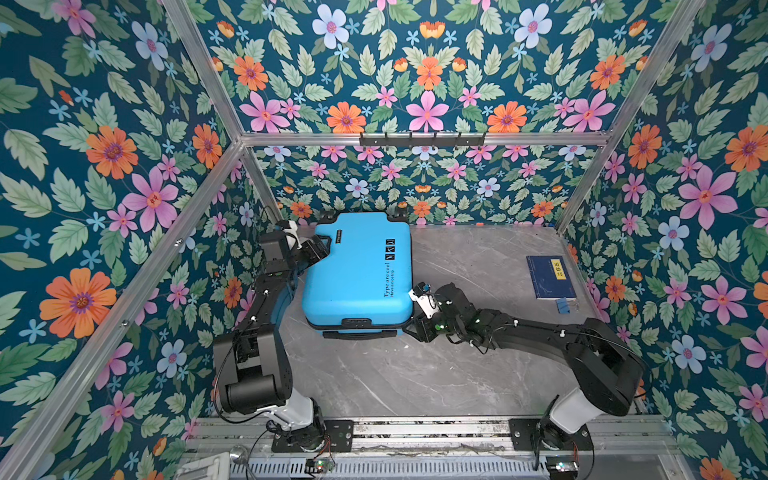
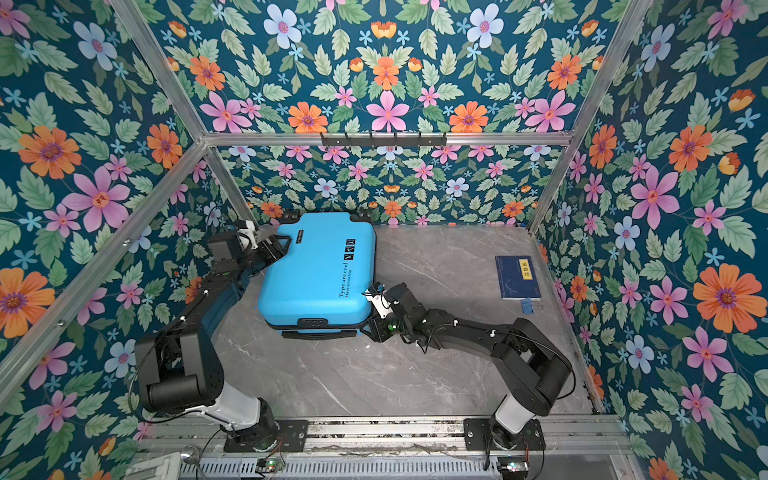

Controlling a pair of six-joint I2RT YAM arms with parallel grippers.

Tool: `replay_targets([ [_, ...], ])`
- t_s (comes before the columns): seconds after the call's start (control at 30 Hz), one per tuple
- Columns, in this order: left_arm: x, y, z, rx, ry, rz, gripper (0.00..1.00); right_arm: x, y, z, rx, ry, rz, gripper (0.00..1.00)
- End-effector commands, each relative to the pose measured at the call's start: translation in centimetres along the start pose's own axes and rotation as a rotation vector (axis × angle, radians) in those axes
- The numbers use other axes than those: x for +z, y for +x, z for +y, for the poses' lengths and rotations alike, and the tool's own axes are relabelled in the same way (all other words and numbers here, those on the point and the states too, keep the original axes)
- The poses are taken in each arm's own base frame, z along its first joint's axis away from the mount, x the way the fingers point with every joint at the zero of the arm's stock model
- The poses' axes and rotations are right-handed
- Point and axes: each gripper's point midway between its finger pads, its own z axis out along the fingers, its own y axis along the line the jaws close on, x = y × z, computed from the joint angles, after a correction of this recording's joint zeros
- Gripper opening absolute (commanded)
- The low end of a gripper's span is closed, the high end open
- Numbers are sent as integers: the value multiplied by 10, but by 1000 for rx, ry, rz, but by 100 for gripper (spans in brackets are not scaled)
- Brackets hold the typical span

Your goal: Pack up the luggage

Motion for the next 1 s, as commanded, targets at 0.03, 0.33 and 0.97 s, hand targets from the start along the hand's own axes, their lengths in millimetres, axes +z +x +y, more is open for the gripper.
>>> replay_targets([
  [0.03, 20, 43, -21, -12, 75, 164, 89, -10, -2, -1, 2, 16, -55, 56],
  [0.33, 38, 37, -53, 29, 109, 112, 89, -47, 13, -26, 67, 151, -131, 68],
  [0.97, -152, 127, -39, -296, -118, -52, 77, -103, 1, -52, 15, 199, -443, 72],
])
